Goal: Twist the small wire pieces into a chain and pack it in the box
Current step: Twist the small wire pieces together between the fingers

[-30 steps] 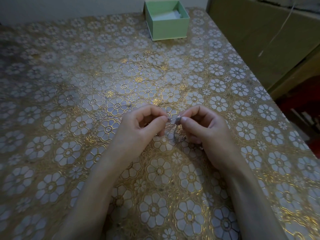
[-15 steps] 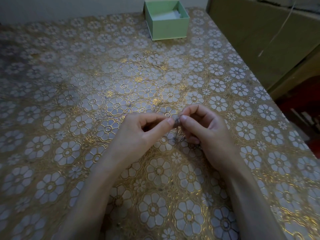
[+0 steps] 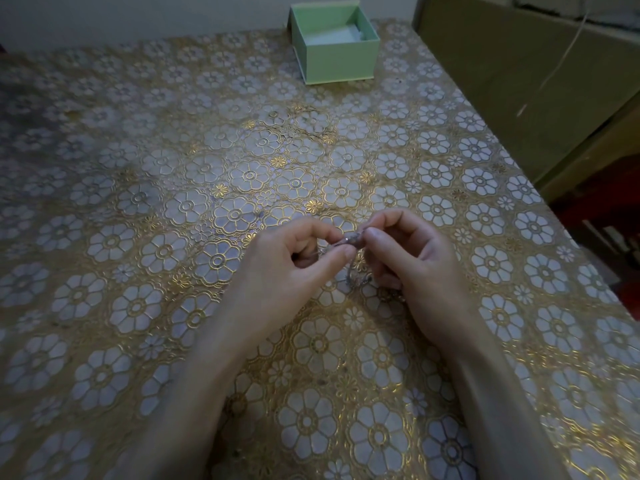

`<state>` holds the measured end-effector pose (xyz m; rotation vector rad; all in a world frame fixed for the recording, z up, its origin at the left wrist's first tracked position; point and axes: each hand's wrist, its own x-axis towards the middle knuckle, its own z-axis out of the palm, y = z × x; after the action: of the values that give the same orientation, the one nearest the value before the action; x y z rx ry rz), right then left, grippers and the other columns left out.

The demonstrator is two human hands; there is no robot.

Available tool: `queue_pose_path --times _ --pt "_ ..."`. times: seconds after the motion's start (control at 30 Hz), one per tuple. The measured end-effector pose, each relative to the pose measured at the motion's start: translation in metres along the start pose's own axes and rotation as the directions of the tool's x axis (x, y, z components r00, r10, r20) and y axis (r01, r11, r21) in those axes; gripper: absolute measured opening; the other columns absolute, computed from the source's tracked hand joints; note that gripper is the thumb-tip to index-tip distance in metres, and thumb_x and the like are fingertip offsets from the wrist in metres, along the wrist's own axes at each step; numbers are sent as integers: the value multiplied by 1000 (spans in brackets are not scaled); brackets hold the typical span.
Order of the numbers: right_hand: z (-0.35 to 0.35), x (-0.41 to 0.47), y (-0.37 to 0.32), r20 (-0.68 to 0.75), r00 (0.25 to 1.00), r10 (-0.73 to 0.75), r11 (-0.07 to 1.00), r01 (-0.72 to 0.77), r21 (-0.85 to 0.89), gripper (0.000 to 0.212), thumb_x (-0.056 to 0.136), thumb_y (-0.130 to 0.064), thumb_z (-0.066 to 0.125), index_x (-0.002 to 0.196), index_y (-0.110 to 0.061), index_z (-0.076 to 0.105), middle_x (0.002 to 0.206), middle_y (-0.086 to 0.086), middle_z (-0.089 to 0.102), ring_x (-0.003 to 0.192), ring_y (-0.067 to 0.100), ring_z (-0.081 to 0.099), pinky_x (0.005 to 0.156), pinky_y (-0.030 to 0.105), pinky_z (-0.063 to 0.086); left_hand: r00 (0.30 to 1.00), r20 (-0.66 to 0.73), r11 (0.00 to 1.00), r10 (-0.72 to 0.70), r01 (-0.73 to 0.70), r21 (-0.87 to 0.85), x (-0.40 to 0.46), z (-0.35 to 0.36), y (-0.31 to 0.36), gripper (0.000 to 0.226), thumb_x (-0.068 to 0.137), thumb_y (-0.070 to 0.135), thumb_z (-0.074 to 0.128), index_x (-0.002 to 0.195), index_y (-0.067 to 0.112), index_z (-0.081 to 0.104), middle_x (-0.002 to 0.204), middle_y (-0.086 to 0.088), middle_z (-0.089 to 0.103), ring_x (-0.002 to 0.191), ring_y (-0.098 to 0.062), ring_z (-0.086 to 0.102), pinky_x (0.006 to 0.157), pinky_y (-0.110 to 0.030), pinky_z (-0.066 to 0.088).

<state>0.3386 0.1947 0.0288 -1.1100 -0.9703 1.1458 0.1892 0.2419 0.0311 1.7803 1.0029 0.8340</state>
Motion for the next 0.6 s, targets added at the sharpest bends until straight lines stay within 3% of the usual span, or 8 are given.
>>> queue_pose_path --times 0.27,0.43,0.6 --pt "0 0 2 29 999 23 999 -24 24 4 85 -16 50 84 -12 51 66 -7 57 51 3 44 44 11 34 1000 9 1000 20 -20 11 -2 2 0 12 78 29 62 71 21 58 45 9 29 43 -5 23 44 -18 21" --pt "2 0 1 71 995 68 995 -73 62 3 86 -17 46 86 -14 46 64 -7 55 49 3 43 42 12 33 998 42 999 36 -35 -14 -1 4 0 18 75 40 58 78 23 57 45 8 33 43 -5 26 45 -17 23" --pt "1 0 2 94 992 79 995 -85 59 4 85 -17 49 81 -15 49 59 -8 50 47 1 39 43 12 31 1000 28 999 3 -2 -37 -1 -2 2 10 78 24 59 70 21 55 50 -13 38 47 -10 30 45 -17 26"
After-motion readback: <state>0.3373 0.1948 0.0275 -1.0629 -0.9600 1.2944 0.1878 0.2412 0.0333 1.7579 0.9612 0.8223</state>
